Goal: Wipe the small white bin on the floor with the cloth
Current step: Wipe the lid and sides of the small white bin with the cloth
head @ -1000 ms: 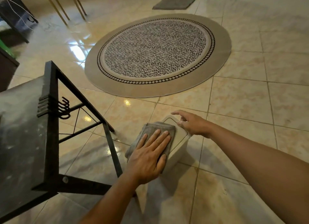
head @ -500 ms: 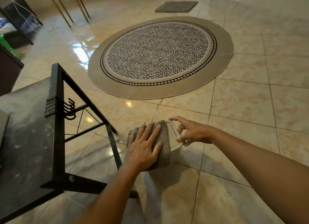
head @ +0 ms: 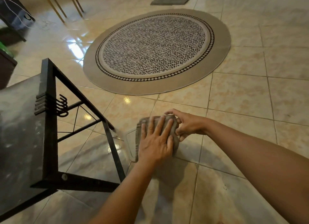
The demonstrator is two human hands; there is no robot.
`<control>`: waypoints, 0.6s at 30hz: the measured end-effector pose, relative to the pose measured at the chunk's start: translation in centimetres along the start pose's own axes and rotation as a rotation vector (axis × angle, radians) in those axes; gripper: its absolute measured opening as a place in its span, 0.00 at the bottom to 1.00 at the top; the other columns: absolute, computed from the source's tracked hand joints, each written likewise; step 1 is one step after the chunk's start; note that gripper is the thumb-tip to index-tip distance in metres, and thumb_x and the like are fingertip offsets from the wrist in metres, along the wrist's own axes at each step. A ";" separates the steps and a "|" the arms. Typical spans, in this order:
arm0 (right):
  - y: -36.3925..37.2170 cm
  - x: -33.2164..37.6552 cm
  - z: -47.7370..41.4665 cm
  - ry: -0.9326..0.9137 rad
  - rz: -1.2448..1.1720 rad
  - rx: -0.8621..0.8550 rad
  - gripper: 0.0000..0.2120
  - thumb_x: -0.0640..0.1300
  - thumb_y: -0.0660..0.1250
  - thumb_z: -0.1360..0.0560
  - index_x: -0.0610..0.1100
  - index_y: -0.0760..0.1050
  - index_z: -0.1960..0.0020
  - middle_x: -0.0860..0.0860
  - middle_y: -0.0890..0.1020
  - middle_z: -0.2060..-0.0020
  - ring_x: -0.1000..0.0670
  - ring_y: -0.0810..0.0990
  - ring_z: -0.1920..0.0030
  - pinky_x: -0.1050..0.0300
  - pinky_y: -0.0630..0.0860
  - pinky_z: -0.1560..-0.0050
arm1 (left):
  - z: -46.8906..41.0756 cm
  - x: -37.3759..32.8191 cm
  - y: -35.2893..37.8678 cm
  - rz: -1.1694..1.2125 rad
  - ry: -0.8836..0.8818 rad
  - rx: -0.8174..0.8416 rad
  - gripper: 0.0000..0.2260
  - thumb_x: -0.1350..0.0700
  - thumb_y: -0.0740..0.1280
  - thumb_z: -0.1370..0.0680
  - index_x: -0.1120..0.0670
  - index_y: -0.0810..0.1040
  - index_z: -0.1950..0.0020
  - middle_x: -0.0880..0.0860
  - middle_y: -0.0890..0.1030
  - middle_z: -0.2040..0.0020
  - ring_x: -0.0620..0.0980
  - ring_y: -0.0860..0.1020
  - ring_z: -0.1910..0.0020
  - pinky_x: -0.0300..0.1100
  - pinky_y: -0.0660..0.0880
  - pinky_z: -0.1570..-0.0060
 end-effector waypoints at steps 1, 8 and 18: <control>0.1 0.0 0.1 -0.003 0.001 0.002 0.40 0.24 0.65 0.27 0.56 0.61 0.26 0.42 0.74 0.47 0.44 0.82 0.59 0.48 0.84 0.58 | 0.0 -0.3 0.3 -0.024 0.045 0.010 0.27 0.38 0.39 0.19 0.40 0.34 0.21 0.49 0.34 0.20 0.53 0.32 0.21 0.60 0.37 0.23; 0.2 0.1 -0.4 0.027 0.033 -0.026 0.40 0.27 0.69 0.27 0.55 0.59 0.25 0.45 0.72 0.63 0.49 0.77 0.63 0.49 0.84 0.56 | 2.5 5.6 -0.4 0.018 -0.395 -0.054 0.30 0.40 0.37 0.20 0.47 0.37 0.19 0.52 0.37 0.18 0.55 0.33 0.21 0.58 0.35 0.23; 0.4 0.4 -0.9 0.024 0.112 -0.055 0.40 0.28 0.69 0.27 0.53 0.57 0.24 0.45 0.73 0.66 0.50 0.76 0.66 0.58 0.81 0.64 | 3.2 7.0 -0.9 0.064 -0.534 -0.079 0.30 0.39 0.41 0.18 0.48 0.36 0.19 0.54 0.37 0.18 0.56 0.34 0.21 0.58 0.37 0.23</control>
Point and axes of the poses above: each hand's wrist, its own z-axis away from the middle knuckle, its own y-axis out of the palm, x = y × z, the point moved 7 cm from there along -z, towards the middle knuckle
